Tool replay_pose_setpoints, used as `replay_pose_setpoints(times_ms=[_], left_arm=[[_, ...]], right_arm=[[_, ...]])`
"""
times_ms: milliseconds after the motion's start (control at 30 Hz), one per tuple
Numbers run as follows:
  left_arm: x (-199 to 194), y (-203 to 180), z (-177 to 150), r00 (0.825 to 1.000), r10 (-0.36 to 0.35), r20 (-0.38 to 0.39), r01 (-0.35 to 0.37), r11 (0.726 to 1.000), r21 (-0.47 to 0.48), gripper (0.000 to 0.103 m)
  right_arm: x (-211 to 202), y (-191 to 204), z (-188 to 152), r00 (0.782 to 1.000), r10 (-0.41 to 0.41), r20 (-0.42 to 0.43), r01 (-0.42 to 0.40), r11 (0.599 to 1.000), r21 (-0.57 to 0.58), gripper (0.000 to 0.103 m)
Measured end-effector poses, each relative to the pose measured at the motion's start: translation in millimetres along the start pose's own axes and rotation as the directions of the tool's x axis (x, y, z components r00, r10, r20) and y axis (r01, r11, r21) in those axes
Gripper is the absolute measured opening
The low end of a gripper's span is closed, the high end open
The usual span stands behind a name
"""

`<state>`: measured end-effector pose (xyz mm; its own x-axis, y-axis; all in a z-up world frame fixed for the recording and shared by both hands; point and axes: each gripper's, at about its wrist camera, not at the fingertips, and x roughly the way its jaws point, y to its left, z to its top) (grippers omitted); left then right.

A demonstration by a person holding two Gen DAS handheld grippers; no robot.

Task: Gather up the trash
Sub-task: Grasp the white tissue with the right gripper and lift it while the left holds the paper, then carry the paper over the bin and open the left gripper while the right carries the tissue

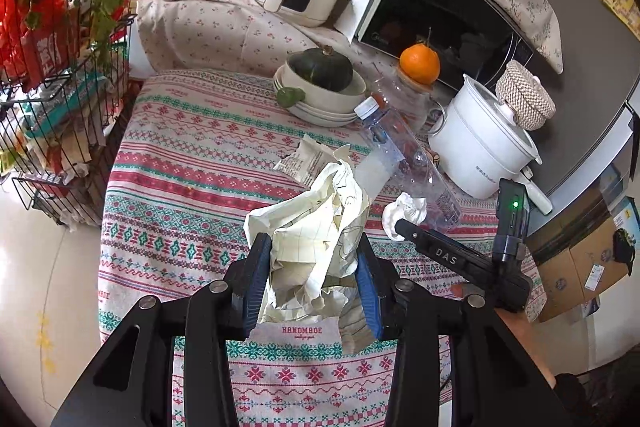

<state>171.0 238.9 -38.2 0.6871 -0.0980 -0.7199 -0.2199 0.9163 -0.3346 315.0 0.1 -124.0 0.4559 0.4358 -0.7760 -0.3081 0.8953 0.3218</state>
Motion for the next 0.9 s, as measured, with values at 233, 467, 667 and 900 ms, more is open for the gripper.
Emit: replay_pose_setpoints(times_ms=[233,467,667,900], left_arm=[[1.9,-6.6,-2.4,1.000,-0.001,-0.006,0.001,1.000,0.014,0.043],[-2.4,-22.6,-7.7,1.000,0.012,0.007,-0.013,0.998,0.069,0.043],[-8.5,-39.9,-13.9,1.000,-0.021,0.004,0.020,0.996,0.089,0.043],[-22.1,-79.7,-27.6,0.997,-0.072,0.014,0.069,0.984,0.161,0.043]], right_arm=[[19.1,2.5,3.8,0.999,0.035,-0.003,-0.035,0.999,0.020,0.044],[-2.4,-4.4,-0.9,0.999,0.046,0.006,-0.046,0.999,0.009,0.009],[-49.2,-9.8,-13.2,0.999,0.033,0.017,-0.032,0.998,-0.048,0.007],[-114.1,-30.5,-33.4,0.999,0.014,0.046,-0.012,0.998,-0.054,0.007]])
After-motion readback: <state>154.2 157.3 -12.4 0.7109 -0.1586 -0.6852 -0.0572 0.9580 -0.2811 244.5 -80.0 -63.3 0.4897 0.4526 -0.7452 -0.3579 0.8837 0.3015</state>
